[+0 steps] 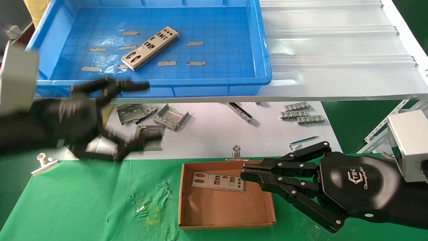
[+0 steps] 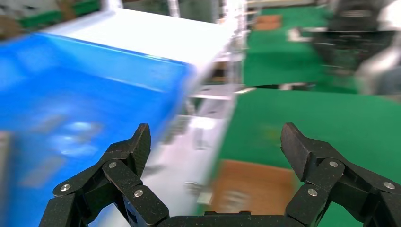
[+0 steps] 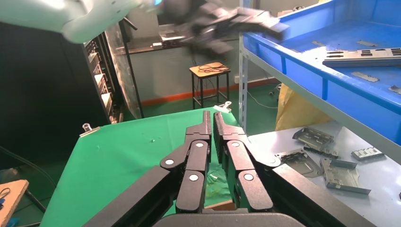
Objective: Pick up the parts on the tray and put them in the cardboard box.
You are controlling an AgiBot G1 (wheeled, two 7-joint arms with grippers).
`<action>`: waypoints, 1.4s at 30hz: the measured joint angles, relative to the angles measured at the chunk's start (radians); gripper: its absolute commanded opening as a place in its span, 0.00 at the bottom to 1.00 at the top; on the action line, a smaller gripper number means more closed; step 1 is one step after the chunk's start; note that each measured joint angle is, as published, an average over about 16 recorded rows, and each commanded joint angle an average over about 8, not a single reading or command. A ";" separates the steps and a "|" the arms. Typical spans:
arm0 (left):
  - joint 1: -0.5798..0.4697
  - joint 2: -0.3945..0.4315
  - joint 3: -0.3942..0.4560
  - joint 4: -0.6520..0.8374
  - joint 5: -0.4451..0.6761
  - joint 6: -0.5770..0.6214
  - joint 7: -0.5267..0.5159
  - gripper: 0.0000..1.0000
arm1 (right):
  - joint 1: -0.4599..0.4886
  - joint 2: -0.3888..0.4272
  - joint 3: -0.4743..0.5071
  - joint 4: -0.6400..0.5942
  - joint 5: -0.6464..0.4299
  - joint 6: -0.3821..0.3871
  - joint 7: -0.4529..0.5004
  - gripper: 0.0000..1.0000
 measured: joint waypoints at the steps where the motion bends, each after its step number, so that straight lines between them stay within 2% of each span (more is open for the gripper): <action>1: -0.041 0.017 0.012 0.032 0.030 -0.007 0.001 1.00 | 0.000 0.000 0.000 0.000 0.000 0.000 0.000 0.00; 8: -0.311 0.152 0.105 0.311 0.232 -0.042 0.019 1.00 | 0.000 0.000 0.000 0.000 0.000 0.000 0.000 0.00; 14: -0.479 0.263 0.182 0.555 0.373 -0.069 0.051 1.00 | 0.000 0.000 0.000 0.000 0.000 0.000 0.000 0.00; 20: -0.581 0.354 0.230 0.753 0.458 -0.121 0.092 1.00 | 0.000 0.000 0.000 0.000 0.000 0.000 0.000 0.00; 26: -0.631 0.421 0.248 0.888 0.496 -0.209 0.129 1.00 | 0.000 0.000 0.000 0.000 0.000 0.000 0.000 0.00; 27: -0.636 0.431 0.250 0.906 0.500 -0.225 0.133 1.00 | 0.000 0.000 0.000 0.000 0.000 0.000 0.000 0.06; 34: -0.655 0.483 0.255 0.996 0.515 -0.322 0.145 1.00 | 0.000 0.000 0.000 0.000 0.000 0.000 0.000 0.93; 35: -0.656 0.488 0.255 1.005 0.516 -0.331 0.145 1.00 | 0.000 0.000 0.000 0.000 0.000 0.000 0.000 1.00; 40: -0.662 0.508 0.257 1.037 0.519 -0.355 0.144 1.00 | 0.000 0.000 0.000 0.000 0.000 0.000 0.000 1.00; 42: -0.664 0.512 0.257 1.045 0.519 -0.358 0.145 0.96 | 0.000 0.000 0.000 0.000 0.000 0.000 0.000 1.00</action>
